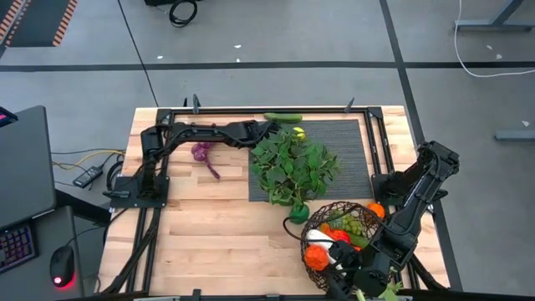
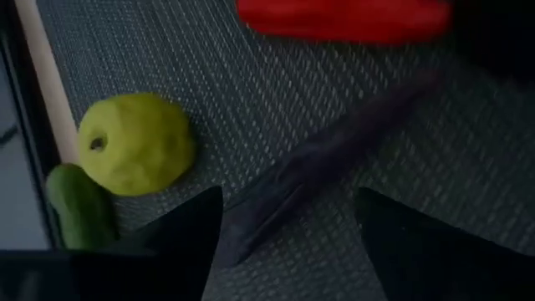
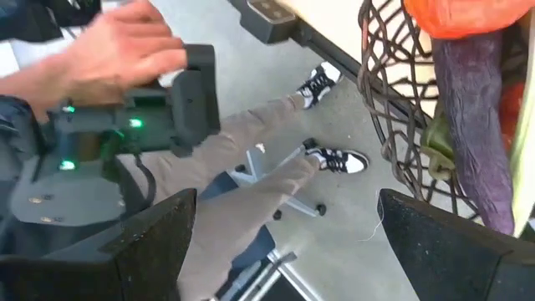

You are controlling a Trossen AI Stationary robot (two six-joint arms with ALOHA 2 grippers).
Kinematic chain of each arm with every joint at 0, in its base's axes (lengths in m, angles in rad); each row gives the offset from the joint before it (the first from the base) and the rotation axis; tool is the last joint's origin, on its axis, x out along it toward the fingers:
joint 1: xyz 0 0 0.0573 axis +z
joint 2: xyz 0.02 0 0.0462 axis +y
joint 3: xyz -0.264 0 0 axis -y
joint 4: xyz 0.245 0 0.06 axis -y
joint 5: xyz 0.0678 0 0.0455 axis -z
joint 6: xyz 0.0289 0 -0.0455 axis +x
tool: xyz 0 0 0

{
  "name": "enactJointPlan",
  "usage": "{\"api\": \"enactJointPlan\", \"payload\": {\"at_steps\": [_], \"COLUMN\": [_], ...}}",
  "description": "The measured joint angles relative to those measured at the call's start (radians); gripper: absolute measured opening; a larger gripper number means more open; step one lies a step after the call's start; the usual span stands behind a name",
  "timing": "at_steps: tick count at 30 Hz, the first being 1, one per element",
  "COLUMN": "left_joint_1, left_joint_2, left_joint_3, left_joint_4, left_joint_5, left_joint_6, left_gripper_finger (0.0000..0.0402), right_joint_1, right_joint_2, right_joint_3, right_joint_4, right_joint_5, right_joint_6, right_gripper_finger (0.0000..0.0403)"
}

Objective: Build produce basket
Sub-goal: Put the purple eggplant into the brown wire basket

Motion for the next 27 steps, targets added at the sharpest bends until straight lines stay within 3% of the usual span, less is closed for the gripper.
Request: {"api": "enactJointPlan", "payload": {"at_steps": [8, 14, 17, 20, 23, 27], "left_joint_1": [0.008, -0.027, -0.033, -0.027, -0.017, 0.002], "left_joint_2": [0.08, 0.101, 0.094, 0.089, 0.088, 0.088], "left_joint_3": [-0.001, 0.0, 0.004, 0.033, 0.063, 0.086], "left_joint_4": [-0.121, -0.062, -0.029, -0.025, -0.071, -0.12], "left_joint_5": [-0.002, -0.001, -0.022, -0.085, -0.149, -0.156], "left_joint_6": [-0.108, -0.113, -0.189, -0.447, -0.838, -1.364], "left_gripper_finger": [0.0255, 0.0259, 0.0259, 0.0257, 0.0258, 0.026], "right_joint_1": [0.0, 0.0, 0.0, 0.0, 0.0, 0.0], "right_joint_2": [0.0, 0.0, 0.0, 0.0, 0.0, 0.0], "right_joint_3": [0.0, 0.0, 0.0, 0.0, 0.0, 0.0], "right_joint_4": [0.018, 0.035, 0.04, 0.042, 0.038, 0.019], "right_joint_5": [0.025, 0.024, 0.024, 0.024, 0.026, 0.05], "right_joint_6": [0.007, 0.007, 0.007, 0.007, 0.004, -0.004], "right_gripper_finger": [0.0379, 0.0379, 0.0379, 0.0379, 0.0379, 0.0379]}}
